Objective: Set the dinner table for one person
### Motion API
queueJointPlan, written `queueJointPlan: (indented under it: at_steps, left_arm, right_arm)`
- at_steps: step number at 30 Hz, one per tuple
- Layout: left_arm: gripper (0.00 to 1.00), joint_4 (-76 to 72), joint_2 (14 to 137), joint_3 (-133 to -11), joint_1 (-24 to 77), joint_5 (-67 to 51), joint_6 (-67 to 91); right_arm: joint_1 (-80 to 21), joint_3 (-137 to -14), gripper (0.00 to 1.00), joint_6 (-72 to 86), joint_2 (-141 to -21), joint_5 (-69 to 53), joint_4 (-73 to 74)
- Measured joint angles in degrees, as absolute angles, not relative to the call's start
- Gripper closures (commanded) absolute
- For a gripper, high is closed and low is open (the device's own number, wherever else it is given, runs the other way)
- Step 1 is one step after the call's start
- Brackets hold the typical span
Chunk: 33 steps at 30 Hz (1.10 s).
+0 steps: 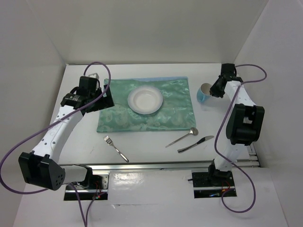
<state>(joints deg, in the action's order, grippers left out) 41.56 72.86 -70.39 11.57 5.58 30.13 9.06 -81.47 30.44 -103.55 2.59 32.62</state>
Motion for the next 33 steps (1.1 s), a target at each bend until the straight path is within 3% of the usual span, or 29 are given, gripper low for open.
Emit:
queueJointPlan:
  at_steps: [7,18,33]
  left_arm:
    - [0.0,41.3,73.2,-69.8,11.6,5.3,30.4]
    - [0.0,41.5,72.1,-66.3,11.6,6.0,33.5]
    - [0.0,42.0,68.3,-57.1,11.7,5.1,39.3]
  right_arm:
    - [0.4,-97.0,1.0,28.0,-106.8,6.0,35.3]
    - [-7.7,-121.3,1.0,26.5,-127.3,7.0,41.3]
    - [-7.9,-128.7,0.97,26.3,-134.6,8.2,45.5]
